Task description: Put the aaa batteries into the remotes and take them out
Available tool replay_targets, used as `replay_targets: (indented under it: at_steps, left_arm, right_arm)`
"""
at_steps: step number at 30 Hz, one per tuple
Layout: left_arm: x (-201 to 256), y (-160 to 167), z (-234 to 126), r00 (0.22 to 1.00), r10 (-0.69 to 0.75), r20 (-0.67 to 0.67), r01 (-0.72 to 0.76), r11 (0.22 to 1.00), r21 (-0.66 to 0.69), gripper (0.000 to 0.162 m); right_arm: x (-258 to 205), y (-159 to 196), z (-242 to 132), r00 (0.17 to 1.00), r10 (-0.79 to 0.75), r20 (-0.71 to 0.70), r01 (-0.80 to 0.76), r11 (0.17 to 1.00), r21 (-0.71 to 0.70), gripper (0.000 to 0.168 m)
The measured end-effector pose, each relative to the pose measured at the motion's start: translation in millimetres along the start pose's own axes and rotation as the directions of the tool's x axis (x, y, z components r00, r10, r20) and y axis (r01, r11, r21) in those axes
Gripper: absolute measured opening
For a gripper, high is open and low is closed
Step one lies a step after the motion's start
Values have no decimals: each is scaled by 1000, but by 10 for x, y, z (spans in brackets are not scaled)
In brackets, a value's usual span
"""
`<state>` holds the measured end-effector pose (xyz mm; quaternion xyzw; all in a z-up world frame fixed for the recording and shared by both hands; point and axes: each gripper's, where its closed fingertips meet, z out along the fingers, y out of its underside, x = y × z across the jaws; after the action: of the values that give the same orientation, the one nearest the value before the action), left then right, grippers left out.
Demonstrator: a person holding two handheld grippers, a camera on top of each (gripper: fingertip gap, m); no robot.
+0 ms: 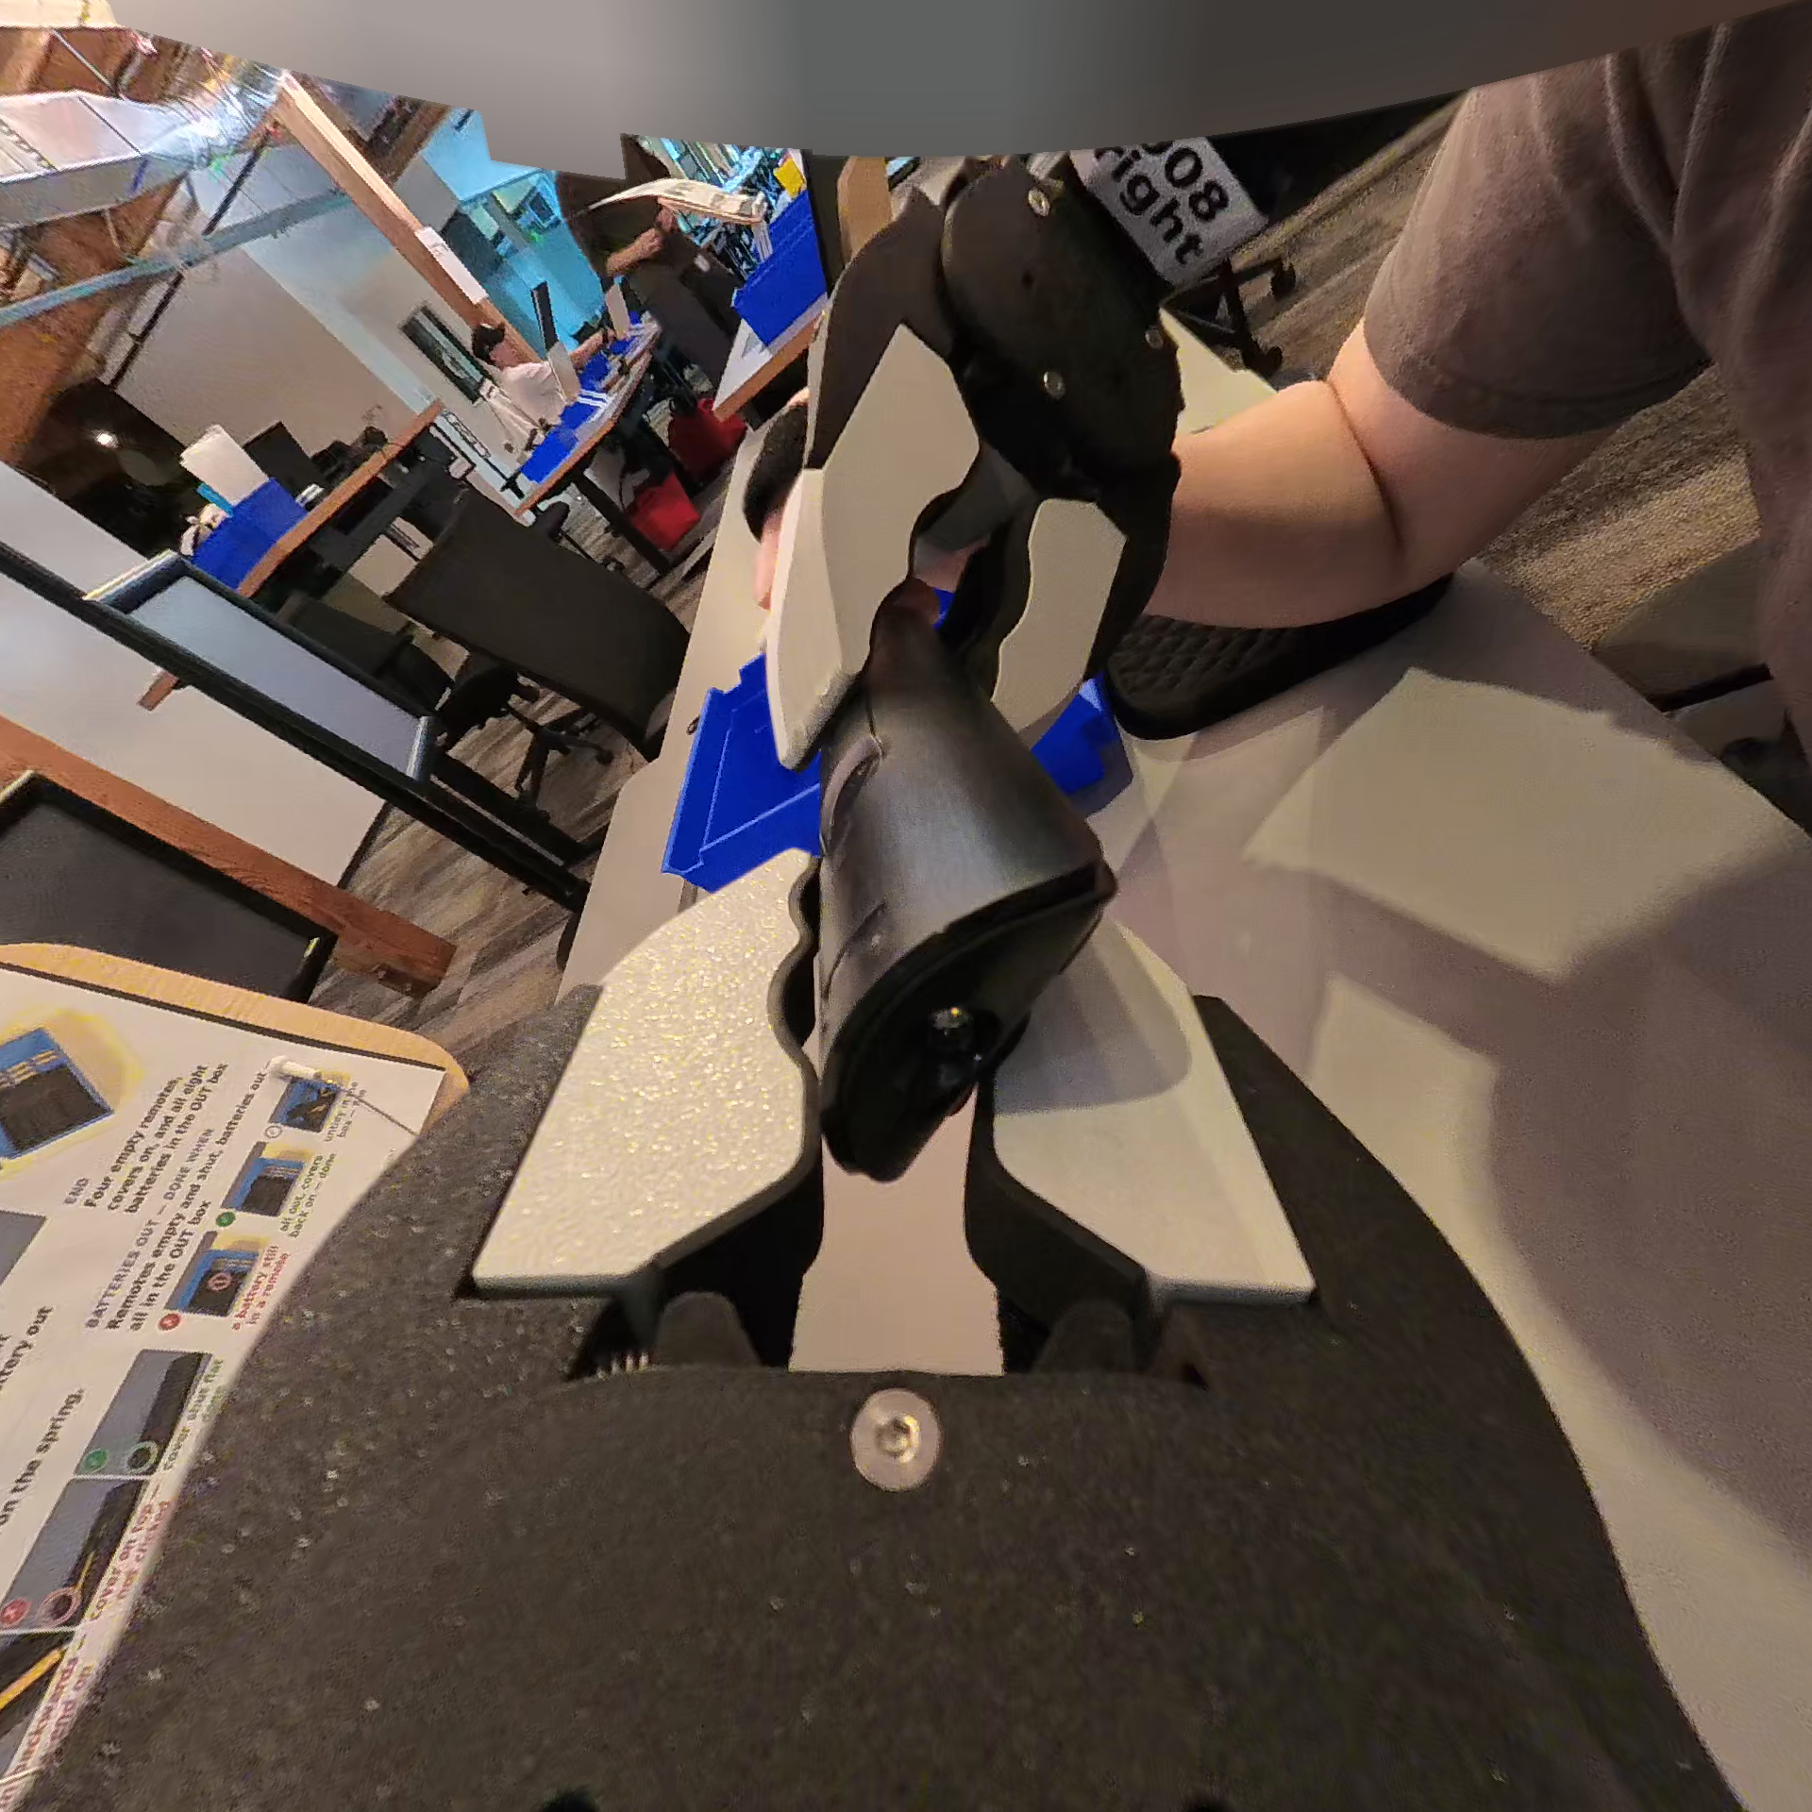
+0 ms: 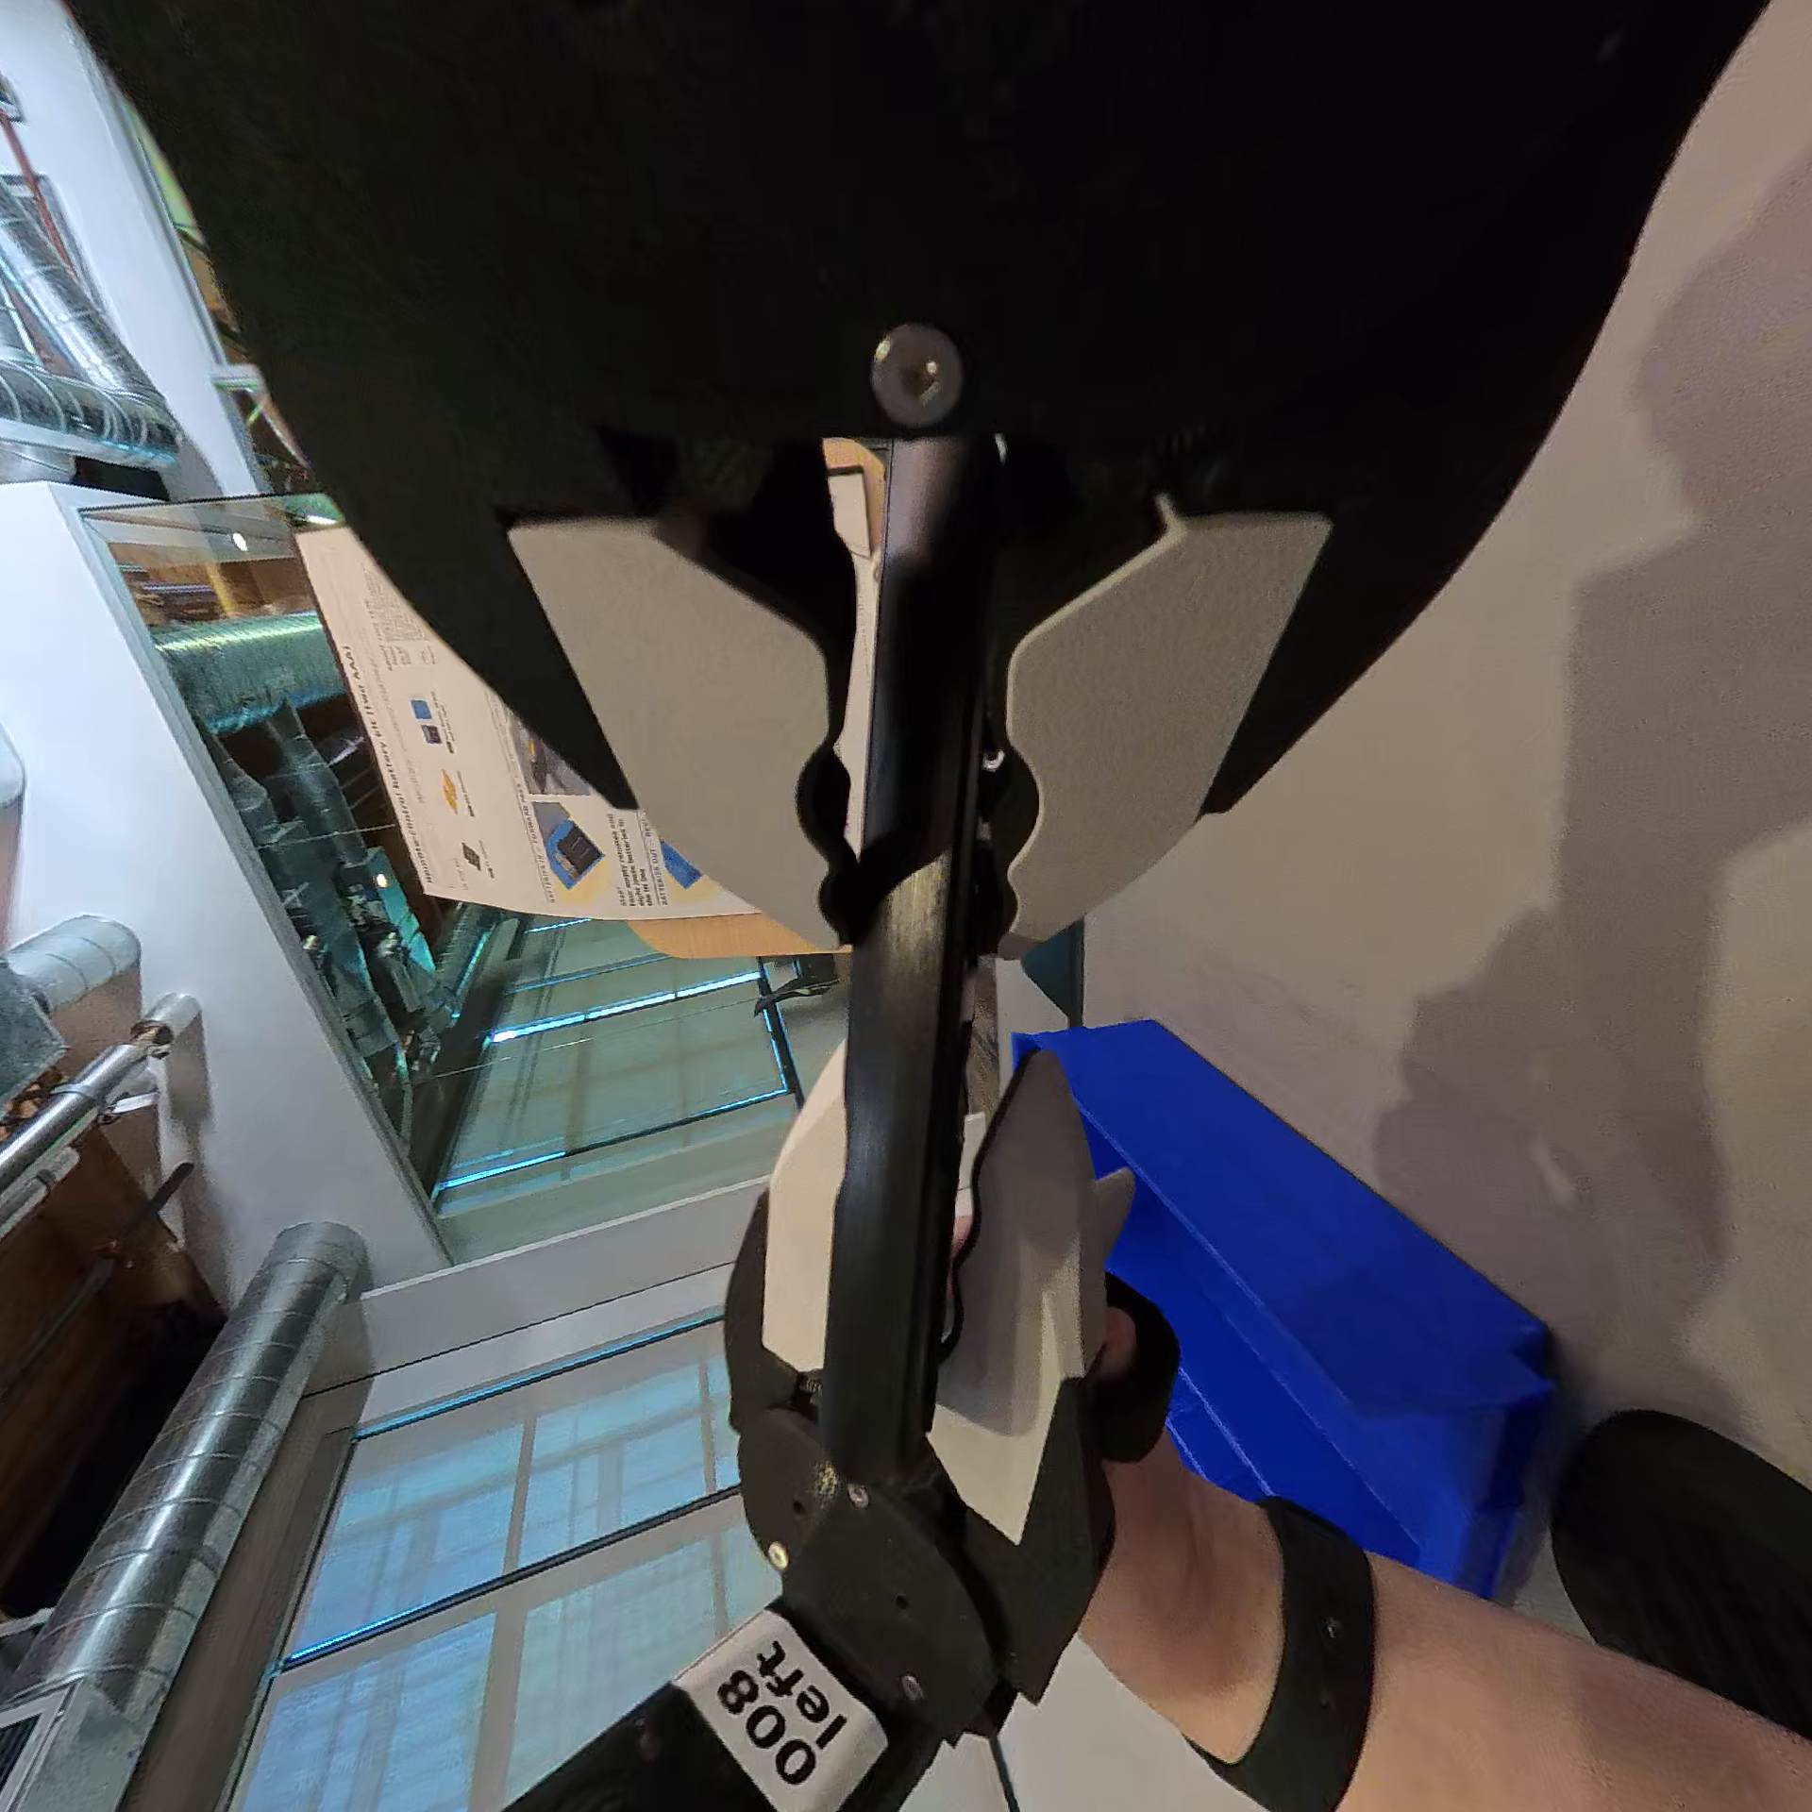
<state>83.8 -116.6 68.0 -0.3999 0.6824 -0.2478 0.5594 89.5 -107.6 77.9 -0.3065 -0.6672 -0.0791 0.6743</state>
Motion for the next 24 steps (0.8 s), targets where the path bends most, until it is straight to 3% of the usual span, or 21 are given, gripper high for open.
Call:
replay_targets:
  at_steps: [13,20,24]
  left_arm:
    - [1,11,32,999,-43,-13,43,999,4,29]
    - [64,5,95,995,-76,-68,79,996,36,29]
    - [86,36,126,993,-86,-84,89,996,25,29]
  right_arm:
    - [-26,14,13,998,51,42,-50,999,-19,26]
    - [-76,-93,-26,986,123,112,-136,984,113,33]
    - [-132,-85,-67,979,120,163,-140,983,115,29]
